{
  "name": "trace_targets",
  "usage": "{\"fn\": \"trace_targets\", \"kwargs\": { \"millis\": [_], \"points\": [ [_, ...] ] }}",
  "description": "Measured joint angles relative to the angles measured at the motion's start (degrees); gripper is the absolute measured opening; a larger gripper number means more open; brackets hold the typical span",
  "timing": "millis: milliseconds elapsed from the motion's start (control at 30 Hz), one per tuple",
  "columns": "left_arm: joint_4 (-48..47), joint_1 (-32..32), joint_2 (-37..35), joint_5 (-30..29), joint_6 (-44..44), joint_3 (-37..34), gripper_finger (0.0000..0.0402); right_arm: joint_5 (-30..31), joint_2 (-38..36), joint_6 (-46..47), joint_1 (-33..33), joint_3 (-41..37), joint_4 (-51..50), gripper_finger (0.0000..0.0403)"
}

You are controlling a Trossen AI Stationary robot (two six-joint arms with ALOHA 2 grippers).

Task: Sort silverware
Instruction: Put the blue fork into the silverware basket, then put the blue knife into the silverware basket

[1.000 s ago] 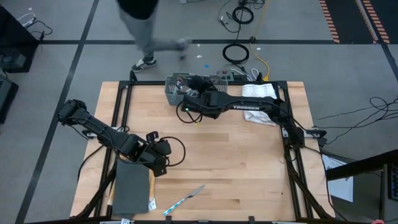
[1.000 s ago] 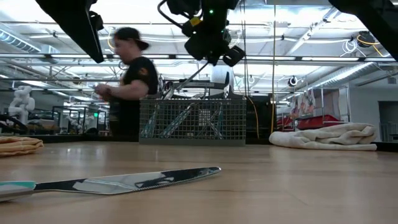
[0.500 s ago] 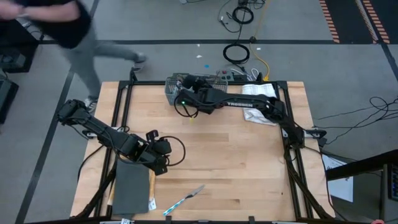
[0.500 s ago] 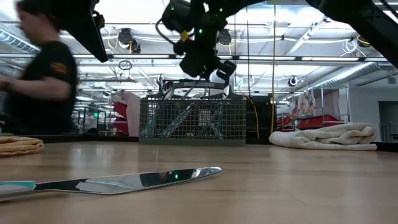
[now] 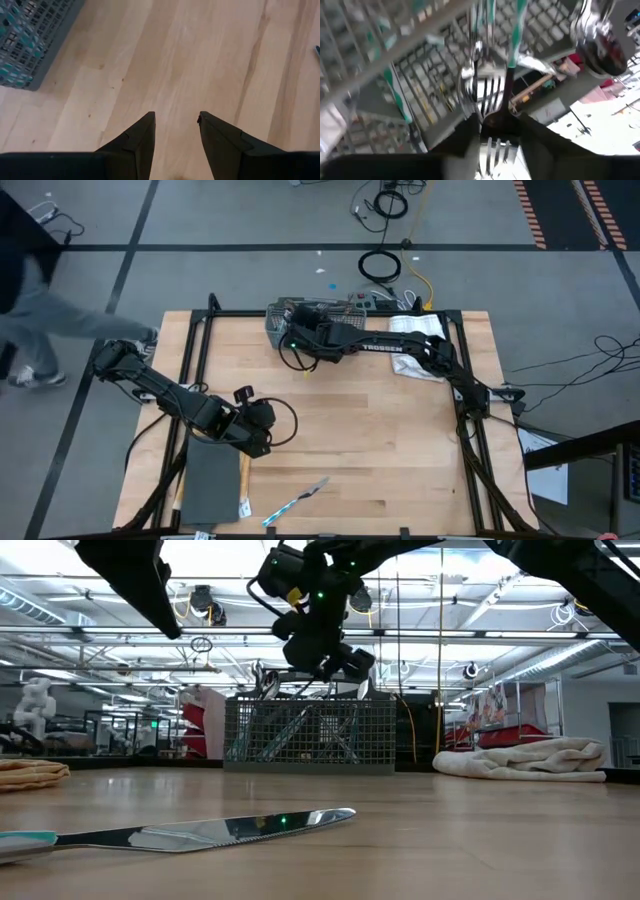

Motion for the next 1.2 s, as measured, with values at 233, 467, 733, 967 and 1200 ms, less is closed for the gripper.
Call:
{"fn": "trace_targets", "kwargs": {
  "millis": [233, 467, 733, 967, 1200],
  "points": [
    [0.0, 0.0, 0.0, -0.2, 0.0, 0.0, 0.0158, -1.8, 0.0, 0.9, -0.1, 0.0, 0.5, 0.0245],
    [0.0, 0.0, 0.0, -0.2, 0.0, 0.0, 0.0158, 9.5, -0.8, 5.1, 0.1, 0.0, 7.8, 0.0256],
    [2.6, 2.3, 0.0, 11.6, 0.6, 0.0, 0.0158, 7.5, -12.0, 24.6, 4.2, 0.0, 1.4, 0.0249],
    [14.9, 6.0, 0.6, 25.1, -3.2, 0.0, 0.0157, 5.5, -24.8, 57.2, 10.5, 0.1, -13.8, 0.0249],
    [19.2, 3.7, 4.3, 31.9, -16.4, 0.0, 0.0157, 0.7, -31.9, 89.5, 15.7, 0.1, -32.1, 0.0249]
  ]
}}
